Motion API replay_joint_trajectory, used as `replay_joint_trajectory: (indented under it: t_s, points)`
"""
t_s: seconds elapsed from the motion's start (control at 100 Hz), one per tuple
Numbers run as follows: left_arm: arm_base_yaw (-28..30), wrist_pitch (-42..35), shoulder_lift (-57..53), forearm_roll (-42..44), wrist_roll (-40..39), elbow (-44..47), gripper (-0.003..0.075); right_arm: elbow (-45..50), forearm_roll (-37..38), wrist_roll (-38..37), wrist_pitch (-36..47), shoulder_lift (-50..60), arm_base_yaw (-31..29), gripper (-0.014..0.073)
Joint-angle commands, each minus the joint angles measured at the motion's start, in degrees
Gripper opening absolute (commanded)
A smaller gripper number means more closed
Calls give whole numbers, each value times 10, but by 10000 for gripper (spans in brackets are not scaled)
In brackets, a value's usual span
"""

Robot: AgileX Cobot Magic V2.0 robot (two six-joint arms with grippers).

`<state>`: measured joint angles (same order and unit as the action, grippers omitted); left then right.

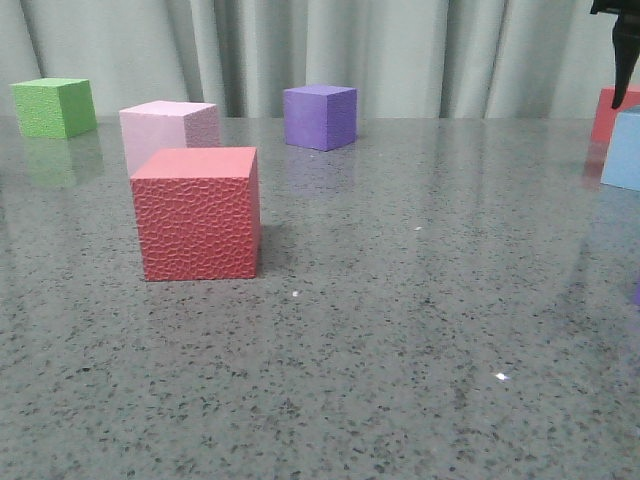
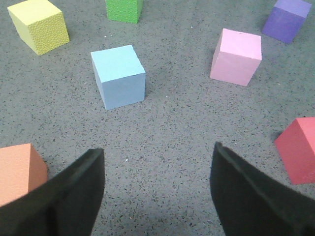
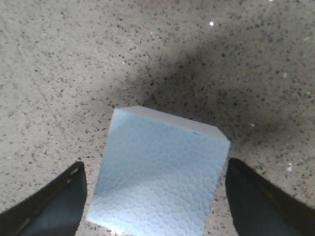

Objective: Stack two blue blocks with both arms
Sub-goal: 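Lower the right gripper over the light blue cube and close on it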

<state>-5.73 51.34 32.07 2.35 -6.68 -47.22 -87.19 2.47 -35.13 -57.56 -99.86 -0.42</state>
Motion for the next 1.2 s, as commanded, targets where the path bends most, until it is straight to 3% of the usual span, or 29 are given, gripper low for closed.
replay_joint_trajectory:
  t_s: [0.0,0.33,0.59,0.81,1.19]
  points:
    - [2,-37,6,-5,1,-18,438,-19,10,-1,19,16,-4,580]
    - [2,-37,6,-5,1,-18,438,-19,10,-1,19,7,-4,561]
    - [2,-37,6,-5,1,-18,438,-19,10,-1,17,7,-4,302]
    - [2,-37,6,-5,1,-18,438,-19,10,6,15,10,-4,296]
    - [2,-37,6,-5,1,-18,438,-38,-9,99,-8,60,7,296]
